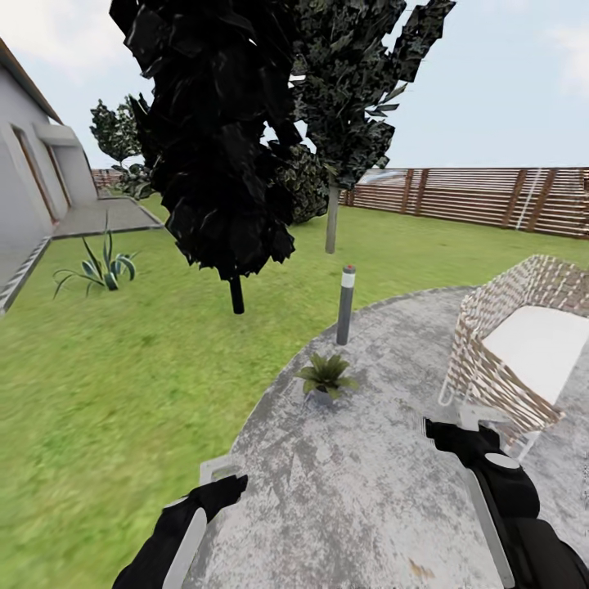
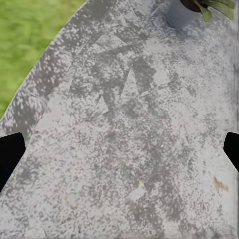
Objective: Pick up the pesticide atomizer in the garden and spray insectifuge to fully cover both potted plants in the garden.
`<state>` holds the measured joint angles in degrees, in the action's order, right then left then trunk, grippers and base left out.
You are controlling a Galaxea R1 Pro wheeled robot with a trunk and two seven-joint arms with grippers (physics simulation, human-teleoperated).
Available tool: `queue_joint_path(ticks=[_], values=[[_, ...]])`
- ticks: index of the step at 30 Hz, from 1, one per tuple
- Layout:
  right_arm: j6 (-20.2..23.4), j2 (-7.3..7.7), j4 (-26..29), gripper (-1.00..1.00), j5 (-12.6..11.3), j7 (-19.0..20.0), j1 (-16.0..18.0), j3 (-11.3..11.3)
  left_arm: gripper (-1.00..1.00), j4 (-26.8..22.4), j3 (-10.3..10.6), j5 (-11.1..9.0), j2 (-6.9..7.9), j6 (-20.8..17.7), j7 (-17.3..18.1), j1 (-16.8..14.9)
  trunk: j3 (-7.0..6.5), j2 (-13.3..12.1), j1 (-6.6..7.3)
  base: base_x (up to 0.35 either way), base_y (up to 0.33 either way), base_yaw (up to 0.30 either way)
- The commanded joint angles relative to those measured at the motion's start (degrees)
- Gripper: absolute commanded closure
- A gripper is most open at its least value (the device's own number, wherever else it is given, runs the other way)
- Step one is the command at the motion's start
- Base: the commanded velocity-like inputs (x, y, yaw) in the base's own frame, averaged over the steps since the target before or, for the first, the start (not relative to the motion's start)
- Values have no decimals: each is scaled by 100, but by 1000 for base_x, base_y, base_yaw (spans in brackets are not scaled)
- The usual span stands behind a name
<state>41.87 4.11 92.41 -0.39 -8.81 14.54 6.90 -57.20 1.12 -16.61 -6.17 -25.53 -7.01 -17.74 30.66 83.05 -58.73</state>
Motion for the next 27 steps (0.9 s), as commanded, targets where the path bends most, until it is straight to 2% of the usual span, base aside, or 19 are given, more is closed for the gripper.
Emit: queue_joint_path(ticks=[1,15,22,25,26,27], values=[[29,2,5,-100,-5,-23,5,-9,-100,-10,11,-62,0,-23,-49,-2,6,3,0,0,0,-278],[30,2,5,-100,-5,-24,5,-11,-100,-10,11,-58,2,-22,-47,-2,6,3,0,0,0,-278],[32,2,5,-100,-5,-24,5,-6,-100,-10,12,-53,1,-22,-47,-2,6,3,0,76,-182,-278],[32,3,5,-100,-5,-19,5,1,-100,-10,70,-53,2,-22,-51,-2,6,3,0,112,-270,-278],[32,3,5,-100,-5,-18,5,2,-100,-10,201,-53,4,-22,-58,-2,6,3,0,118,-284,-278],[32,4,5,-100,-5,-17,5,3,-100,-10,243,-53,5,-22,-60,-2,6,3,0,119,-286,-278]])
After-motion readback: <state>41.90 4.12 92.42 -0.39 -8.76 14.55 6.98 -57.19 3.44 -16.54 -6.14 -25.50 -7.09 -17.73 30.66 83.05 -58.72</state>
